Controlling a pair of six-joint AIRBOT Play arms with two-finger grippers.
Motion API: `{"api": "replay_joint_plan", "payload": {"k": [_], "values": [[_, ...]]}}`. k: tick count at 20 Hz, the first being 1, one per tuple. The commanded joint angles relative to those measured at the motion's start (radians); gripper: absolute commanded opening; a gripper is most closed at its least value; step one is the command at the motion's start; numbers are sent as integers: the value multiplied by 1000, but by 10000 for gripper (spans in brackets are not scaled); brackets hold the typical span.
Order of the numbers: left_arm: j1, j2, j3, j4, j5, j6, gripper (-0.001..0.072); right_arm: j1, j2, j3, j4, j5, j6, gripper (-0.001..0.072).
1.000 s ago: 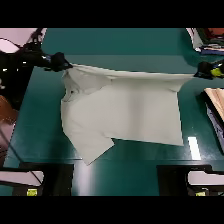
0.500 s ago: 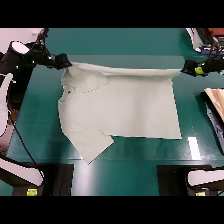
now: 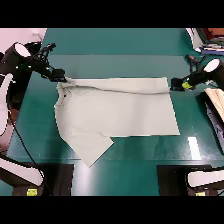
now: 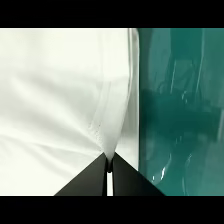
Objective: Fold the shirts.
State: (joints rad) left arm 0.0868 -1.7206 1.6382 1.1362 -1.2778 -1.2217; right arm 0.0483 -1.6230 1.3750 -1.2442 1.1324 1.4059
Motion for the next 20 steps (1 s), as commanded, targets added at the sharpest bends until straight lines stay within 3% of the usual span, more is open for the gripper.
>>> {"api": "replay_joint_plan", "payload": {"k": [1,4,6,7,8,9,10,14,20], "values": [[1,-1,-60,31,-20,-12,27,19,0,-73,-3,-11,0,16],[1,-1,-119,42,-20,-74,32,18,9,-71,-3,-11,11,17],[1,-1,-128,43,-24,-100,518,18,30,-71,-4,-10,11,17],[1,2,-128,43,-29,-121,530,18,48,-71,-4,-7,11,21],[1,5,-124,44,-41,-126,529,15,68,-71,-4,-3,11,113],[3,15,-122,51,-58,-128,529,10,94,-71,-4,7,11,334],[10,32,-122,59,-80,-137,529,0,123,-72,-5,29,11,359],[71,190,-257,62,-154,-141,528,-73,291,-128,-5,103,6,359],[64,621,-839,61,-136,-227,528,-151,478,-286,-3,84,-5,359]]}}
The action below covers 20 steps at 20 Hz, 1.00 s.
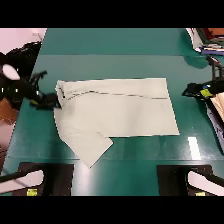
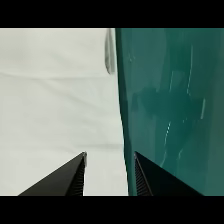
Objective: Fold the shirts.
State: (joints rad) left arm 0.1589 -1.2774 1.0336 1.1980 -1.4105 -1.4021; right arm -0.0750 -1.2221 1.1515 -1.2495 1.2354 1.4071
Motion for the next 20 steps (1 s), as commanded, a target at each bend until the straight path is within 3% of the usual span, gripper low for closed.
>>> {"api": "replay_joint_plan", "payload": {"k": [1,6,10,17,20], "values": [[-21,237,-308,-1,-6,-68,528,-27,92,-79,2,-40,-6,359],[-139,365,-510,-44,21,-139,528,0,108,-76,4,-55,-6,358],[-209,365,-564,-120,143,-150,528,19,108,-66,56,-53,-6,358],[-211,365,-627,-133,148,-162,529,16,108,-66,80,-46,-6,358],[-211,365,-627,-148,261,-198,528,16,108,-66,80,-43,-6,358]]}}
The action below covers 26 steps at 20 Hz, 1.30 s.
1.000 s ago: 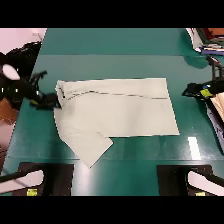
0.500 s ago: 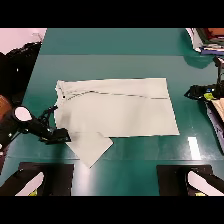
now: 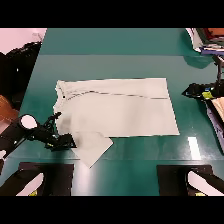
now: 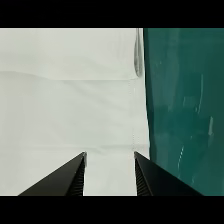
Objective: Fold the shirts.
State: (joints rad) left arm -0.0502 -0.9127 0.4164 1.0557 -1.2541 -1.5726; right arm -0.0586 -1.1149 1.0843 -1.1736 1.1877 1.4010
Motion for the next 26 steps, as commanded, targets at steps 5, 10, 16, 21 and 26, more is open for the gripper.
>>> {"api": "replay_joint_plan", "payload": {"k": [5,10,16,21,26], "values": [[-2,1,-7,-108,226,-39,27,-9,1,0,-5,66,-5,357],[-2,1,84,-131,66,56,26,-117,34,-82,-6,185,-42,357],[-2,1,221,-137,35,89,26,-363,75,-425,13,186,-81,420],[-2,1,221,-139,42,90,27,-409,-23,-541,145,149,-165,408],[-2,1,221,-138,42,90,27,-370,-63,-542,160,108,-172,306]]}}
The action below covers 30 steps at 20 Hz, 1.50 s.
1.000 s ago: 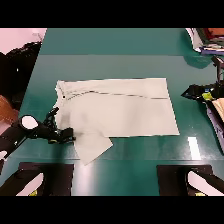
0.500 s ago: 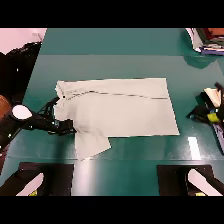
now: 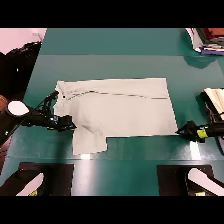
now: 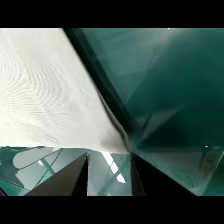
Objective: Fold the shirts.
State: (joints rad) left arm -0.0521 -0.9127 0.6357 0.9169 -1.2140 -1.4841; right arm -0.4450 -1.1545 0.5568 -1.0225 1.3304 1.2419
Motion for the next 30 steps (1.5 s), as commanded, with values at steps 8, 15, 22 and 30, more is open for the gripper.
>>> {"api": "replay_joint_plan", "payload": {"k": [8,15,22,30], "values": [[0,4,2,22,-25,25,24,114,151,-14,3,-184,-13,16],[0,294,9,81,-227,-93,25,42,421,-14,-78,96,5,15],[0,93,309,238,-62,-44,25,218,299,228,-79,19,78,14],[3,-443,659,260,174,0,26,374,-193,655,-76,-65,128,14]]}}
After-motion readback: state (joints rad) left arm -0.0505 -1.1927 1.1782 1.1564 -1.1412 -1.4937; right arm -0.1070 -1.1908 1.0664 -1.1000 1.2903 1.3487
